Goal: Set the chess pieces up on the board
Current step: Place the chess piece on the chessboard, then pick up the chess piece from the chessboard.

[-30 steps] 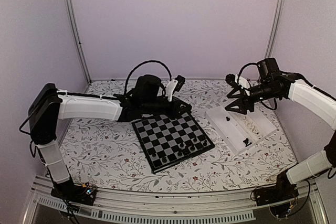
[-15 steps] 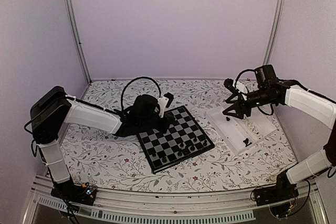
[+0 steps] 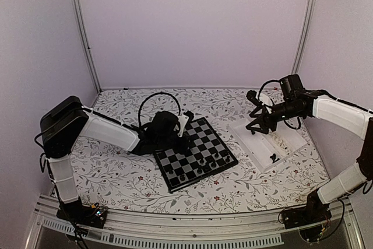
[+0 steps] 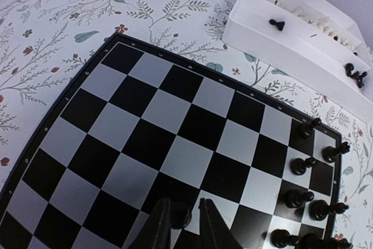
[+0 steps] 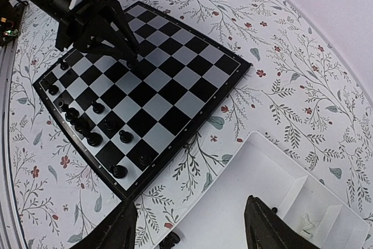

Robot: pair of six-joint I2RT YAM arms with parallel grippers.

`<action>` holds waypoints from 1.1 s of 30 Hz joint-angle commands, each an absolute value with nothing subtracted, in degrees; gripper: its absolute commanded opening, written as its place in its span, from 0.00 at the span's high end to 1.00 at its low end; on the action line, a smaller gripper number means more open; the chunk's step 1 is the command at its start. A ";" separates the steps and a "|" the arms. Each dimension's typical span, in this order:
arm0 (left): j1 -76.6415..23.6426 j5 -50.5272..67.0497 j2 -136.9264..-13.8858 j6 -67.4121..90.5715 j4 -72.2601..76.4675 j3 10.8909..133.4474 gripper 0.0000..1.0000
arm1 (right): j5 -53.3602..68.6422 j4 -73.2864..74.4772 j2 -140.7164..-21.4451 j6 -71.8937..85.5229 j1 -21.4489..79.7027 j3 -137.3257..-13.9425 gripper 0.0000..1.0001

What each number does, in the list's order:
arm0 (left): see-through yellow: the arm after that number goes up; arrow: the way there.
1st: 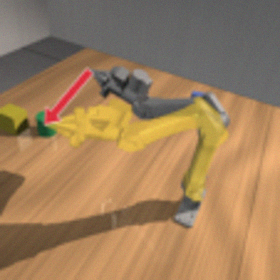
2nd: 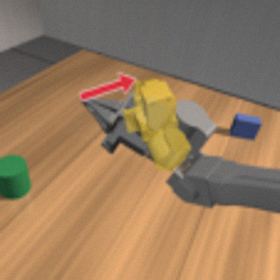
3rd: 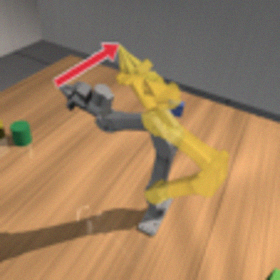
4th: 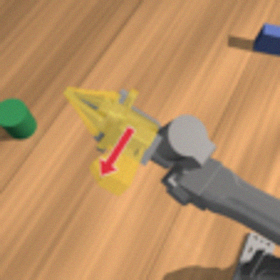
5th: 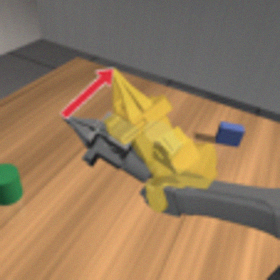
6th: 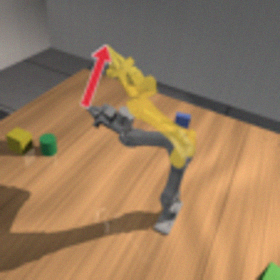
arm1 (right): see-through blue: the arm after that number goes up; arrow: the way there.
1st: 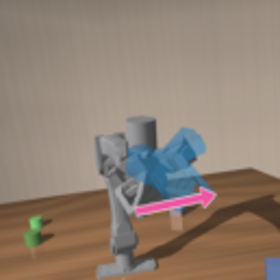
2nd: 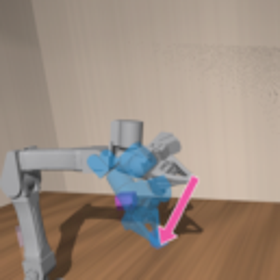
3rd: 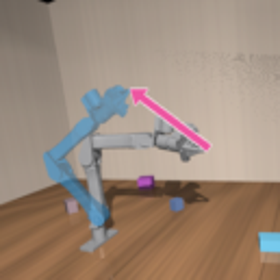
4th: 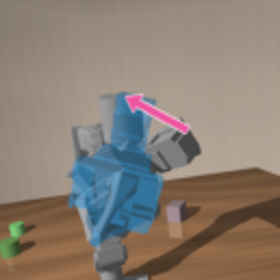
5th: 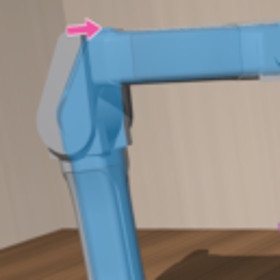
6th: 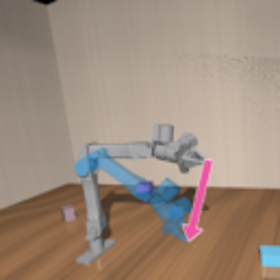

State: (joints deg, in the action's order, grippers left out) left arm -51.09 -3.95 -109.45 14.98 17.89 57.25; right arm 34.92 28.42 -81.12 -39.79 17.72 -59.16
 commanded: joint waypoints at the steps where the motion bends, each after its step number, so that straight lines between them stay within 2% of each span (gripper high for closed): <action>1: -51.59 -3.76 -109.67 15.61 14.82 58.42 0.78 | 34.45 27.33 -82.03 -39.46 17.91 -58.45 0.34; 5: -51.59 -2.77 -108.65 16.03 11.18 59.75 0.70 | 34.30 27.33 -82.10 -39.72 17.87 -58.21 0.34; 12: -51.38 -1.80 -108.38 16.42 4.59 63.82 0.65 | 34.34 27.18 -81.31 -40.24 17.91 -57.36 0.33; 17: -51.24 -1.02 -111.28 18.38 -2.69 68.74 0.68 | 34.38 27.25 -81.39 -40.43 17.92 -57.11 0.33; 29: -51.30 -1.49 -116.05 20.13 -9.87 73.74 0.70 | 34.28 27.33 -81.12 -40.69 17.92 -56.78 0.33; 33: -51.24 -1.83 -116.12 20.15 -10.52 74.05 0.75 | 34.36 27.43 -81.04 -40.69 17.92 -56.70 0.33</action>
State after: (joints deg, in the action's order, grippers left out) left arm -51.16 -1.87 -115.48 19.86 -7.90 72.55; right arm 34.39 27.86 -81.54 -40.12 17.72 -57.56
